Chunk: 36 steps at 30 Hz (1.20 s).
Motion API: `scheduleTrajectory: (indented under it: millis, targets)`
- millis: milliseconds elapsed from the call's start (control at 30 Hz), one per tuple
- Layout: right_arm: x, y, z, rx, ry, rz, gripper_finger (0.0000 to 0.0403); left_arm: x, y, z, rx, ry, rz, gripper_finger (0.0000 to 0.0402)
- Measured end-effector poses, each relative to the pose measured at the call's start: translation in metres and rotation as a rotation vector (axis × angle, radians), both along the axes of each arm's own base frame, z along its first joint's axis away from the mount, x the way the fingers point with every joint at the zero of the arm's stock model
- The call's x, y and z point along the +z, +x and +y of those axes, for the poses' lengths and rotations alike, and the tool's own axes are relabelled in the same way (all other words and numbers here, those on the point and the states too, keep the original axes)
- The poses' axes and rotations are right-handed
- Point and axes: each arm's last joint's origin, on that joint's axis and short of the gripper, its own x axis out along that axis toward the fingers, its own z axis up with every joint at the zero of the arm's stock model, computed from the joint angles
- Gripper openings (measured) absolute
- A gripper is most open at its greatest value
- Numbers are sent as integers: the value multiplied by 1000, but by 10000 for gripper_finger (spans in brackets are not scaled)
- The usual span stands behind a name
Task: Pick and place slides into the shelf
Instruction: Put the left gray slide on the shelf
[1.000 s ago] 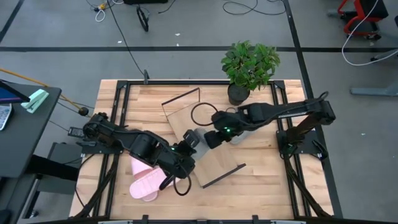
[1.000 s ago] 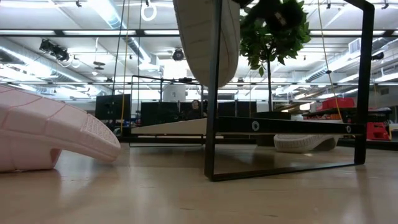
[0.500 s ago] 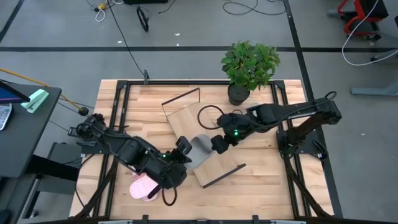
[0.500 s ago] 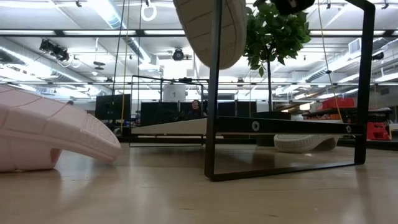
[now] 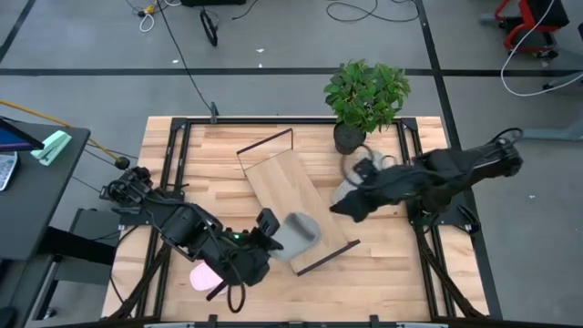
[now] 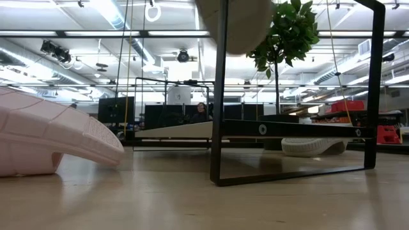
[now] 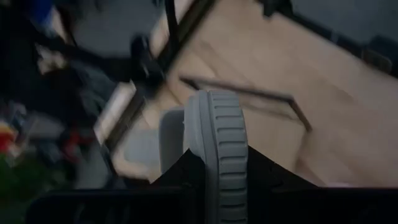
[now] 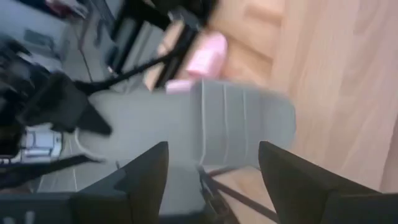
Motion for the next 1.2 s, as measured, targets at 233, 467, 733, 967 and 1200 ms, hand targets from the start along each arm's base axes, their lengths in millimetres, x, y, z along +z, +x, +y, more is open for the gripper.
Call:
scheduleTrajectory:
  millis: [233, 467, 733, 967, 1200]
  targets:
    - [14, -35, 15, -134, -126, -104, 254, 8, 1, -9, -115, 60, -82, 60]
    - [0, -46, 34, -197, -158, -31, 254, -16, 5, 11, -35, 151, -68, 60]
    - [-16, -46, 41, -250, -208, 66, 254, -32, -44, 32, -4, 78, -331, 60]
    - [-17, -44, 40, -343, -250, 27, 254, -80, -70, 52, 96, 154, -461, 60]
    - [-15, -46, 36, -436, -276, -27, 254, -148, -74, 50, -116, 409, -385, 59]
